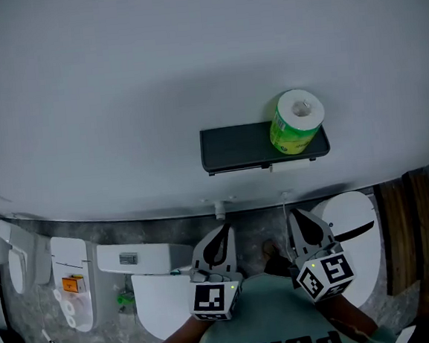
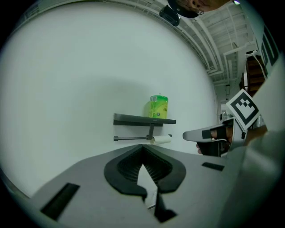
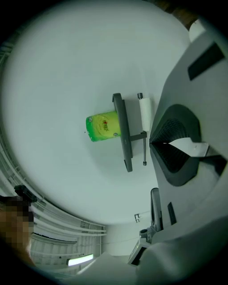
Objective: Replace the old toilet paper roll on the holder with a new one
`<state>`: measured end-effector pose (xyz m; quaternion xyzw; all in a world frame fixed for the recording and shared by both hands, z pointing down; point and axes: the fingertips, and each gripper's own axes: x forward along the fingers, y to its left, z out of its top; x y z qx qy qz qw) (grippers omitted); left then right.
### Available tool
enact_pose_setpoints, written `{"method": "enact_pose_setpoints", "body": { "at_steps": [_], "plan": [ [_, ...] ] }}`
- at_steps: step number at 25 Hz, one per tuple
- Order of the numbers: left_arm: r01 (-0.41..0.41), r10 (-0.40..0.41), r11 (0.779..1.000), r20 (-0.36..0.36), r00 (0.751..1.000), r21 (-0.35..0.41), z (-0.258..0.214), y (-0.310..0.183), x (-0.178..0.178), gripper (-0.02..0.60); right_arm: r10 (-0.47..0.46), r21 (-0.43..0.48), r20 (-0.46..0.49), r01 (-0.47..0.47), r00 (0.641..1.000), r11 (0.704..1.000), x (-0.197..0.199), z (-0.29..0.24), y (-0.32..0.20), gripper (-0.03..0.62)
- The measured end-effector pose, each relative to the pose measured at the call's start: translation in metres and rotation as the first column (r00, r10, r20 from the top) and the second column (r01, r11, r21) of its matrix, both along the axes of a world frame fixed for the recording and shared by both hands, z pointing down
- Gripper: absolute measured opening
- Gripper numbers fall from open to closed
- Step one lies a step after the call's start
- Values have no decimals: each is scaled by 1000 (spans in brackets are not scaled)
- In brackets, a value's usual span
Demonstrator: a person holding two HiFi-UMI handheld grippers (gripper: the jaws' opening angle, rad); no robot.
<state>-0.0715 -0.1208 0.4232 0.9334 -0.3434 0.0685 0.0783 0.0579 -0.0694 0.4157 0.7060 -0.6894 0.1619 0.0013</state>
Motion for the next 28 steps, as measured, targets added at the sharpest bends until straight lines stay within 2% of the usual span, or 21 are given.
{"method": "enact_pose_setpoints", "body": {
  "at_steps": [8, 11, 13, 16, 18, 21, 26, 28],
  "plan": [
    [-12, 11, 1000, 105, 994, 11, 0, -20, 42, 6, -38, -11, 98, 39, 994, 999, 38, 13, -29, 8],
    [-28, 25, 999, 142, 990, 16, 1, -27, 54, 6, -69, -17, 189, 74, 979, 997, 42, 24, -39, 8],
    [-38, 34, 999, 180, 983, 17, 4, -32, 61, 6, -91, -9, 276, 97, 957, 995, 43, 30, -46, 15],
    [-40, 35, 999, 197, 980, 22, 5, -35, 75, 6, -124, 14, 395, 129, 910, 992, 47, 42, -54, 27],
    [-59, 53, 998, 175, 983, 29, 6, -35, 87, 6, -141, 36, 462, 140, 876, 989, 50, 46, -60, 74],
    [-80, 75, 997, 220, 973, 15, 14, -38, 95, 6, -154, 65, 549, 141, 822, 988, 56, 53, -68, 125],
    [-91, 86, 996, 235, 968, 8, 18, -42, 108, 6, -153, 112, 707, 104, 690, 988, 67, 58, -79, 216],
    [-98, 91, 995, 244, 965, 15, 18, -43, 111, 6, -162, 139, 748, 87, 644, 986, 73, 61, -83, 230]
  ]
}}
